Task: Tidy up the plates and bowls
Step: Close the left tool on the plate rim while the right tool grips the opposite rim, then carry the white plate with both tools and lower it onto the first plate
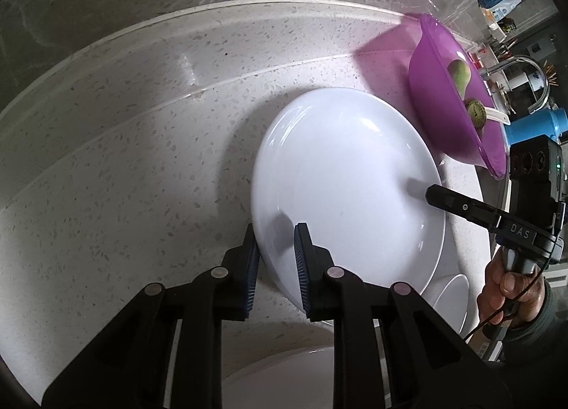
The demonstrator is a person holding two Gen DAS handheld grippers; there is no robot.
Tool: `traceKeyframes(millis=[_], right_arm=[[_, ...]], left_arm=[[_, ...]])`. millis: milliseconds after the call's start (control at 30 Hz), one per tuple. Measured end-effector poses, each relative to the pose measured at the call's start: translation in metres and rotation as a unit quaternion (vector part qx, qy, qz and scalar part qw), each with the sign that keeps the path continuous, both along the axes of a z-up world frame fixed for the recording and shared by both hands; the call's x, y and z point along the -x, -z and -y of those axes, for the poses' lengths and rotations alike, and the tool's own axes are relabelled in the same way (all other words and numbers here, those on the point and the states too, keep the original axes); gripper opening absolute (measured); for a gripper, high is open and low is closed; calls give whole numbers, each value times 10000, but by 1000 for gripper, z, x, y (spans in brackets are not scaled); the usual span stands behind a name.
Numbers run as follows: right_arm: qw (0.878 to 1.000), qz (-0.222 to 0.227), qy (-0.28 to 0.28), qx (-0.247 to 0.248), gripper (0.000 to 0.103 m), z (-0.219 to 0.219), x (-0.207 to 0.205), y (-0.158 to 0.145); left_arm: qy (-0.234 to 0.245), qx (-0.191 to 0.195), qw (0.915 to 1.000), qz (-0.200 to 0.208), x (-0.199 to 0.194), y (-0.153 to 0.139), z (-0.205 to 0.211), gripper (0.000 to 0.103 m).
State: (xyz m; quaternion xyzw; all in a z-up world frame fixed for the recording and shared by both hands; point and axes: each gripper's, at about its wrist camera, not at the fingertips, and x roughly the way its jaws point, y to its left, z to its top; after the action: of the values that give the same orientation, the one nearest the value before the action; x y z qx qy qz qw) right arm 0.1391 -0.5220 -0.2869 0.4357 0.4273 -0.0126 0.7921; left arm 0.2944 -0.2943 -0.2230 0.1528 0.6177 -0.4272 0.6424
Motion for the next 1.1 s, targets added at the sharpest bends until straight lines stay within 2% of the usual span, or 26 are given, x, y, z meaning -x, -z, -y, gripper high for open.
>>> traceKeyframes(millis=[367,633,933,1100], right_arm=[[9994,180,-118,255,12,-6,-4,-19],[9982,423,-324,288,12,-22,0,-50],[9937,642,-837,374,12,-55,17,-91],[9884,784,-1248,370,12,-81,36,-107]], left_arm=[[-20,113,9995,305,8,-26,-9,17],[-215,141,9984,512,31,-59,-35,17],[-579,247,9956,690,80,-106,-91,17],[-846,285,9934,716,117,-122,-130,17]])
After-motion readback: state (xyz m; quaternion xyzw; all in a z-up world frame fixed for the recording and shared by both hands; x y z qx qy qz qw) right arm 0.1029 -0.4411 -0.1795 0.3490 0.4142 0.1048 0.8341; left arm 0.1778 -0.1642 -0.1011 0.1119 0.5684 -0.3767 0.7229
